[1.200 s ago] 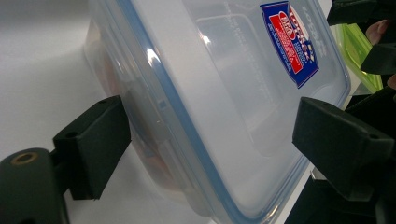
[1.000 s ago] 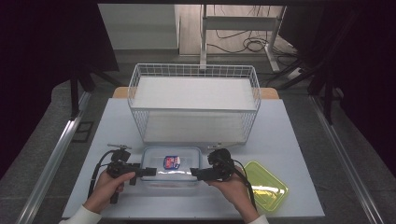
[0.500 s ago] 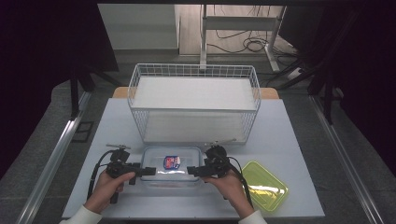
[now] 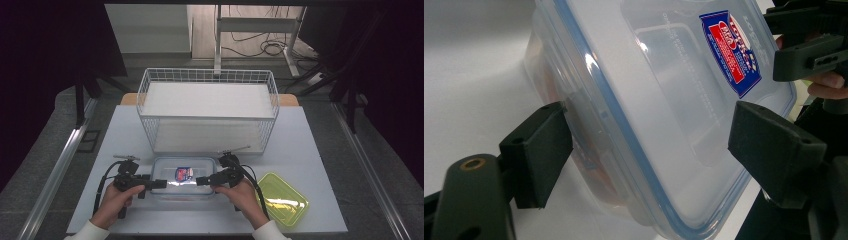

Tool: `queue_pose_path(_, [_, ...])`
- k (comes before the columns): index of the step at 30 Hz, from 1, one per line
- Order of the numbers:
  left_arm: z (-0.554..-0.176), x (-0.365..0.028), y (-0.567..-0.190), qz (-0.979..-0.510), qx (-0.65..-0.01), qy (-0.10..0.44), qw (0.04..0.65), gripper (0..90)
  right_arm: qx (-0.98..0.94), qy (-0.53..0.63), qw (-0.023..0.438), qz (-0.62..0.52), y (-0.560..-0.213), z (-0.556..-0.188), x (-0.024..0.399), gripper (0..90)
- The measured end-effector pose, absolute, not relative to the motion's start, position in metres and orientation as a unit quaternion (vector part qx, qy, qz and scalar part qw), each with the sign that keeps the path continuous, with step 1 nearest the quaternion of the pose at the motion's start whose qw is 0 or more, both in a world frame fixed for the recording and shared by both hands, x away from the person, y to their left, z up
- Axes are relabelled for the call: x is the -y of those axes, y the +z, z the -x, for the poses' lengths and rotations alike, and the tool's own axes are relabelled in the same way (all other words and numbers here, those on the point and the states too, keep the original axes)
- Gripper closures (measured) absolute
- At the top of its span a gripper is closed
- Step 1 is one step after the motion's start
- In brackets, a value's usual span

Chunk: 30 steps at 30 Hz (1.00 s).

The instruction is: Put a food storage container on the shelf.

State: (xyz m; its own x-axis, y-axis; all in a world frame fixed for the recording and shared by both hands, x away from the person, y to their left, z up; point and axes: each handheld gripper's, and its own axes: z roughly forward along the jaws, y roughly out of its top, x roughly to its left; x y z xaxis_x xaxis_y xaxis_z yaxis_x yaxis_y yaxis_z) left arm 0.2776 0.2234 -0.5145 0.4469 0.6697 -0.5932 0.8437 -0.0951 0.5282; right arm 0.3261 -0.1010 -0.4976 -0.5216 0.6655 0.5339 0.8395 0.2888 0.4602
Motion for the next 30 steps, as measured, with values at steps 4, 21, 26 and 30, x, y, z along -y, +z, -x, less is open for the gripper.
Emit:
queue_pose_path(4, [-0.276,-0.223,-0.514,-0.735,-0.514,-0.096,0.431,18.5,0.788,-0.356,0.136,0.484,-0.498,-0.327,0.102,10.9])
queue_pose_path(21, [-0.262,-0.224,-0.508,-0.737,-0.506,-0.067,0.443,25.4,0.770,-0.394,0.143,0.481,-0.489,-0.319,0.125,39.7])
queue_pose_path(26, [-0.259,-0.225,-0.506,-0.740,-0.501,-0.060,0.445,27.8,0.774,-0.401,0.136,0.471,-0.487,-0.315,0.127,41.3])
queue_pose_path(30, [-0.256,-0.227,-0.505,-0.741,-0.497,-0.057,0.448,30.7,0.777,-0.405,0.135,0.463,-0.486,-0.312,0.129,43.4])
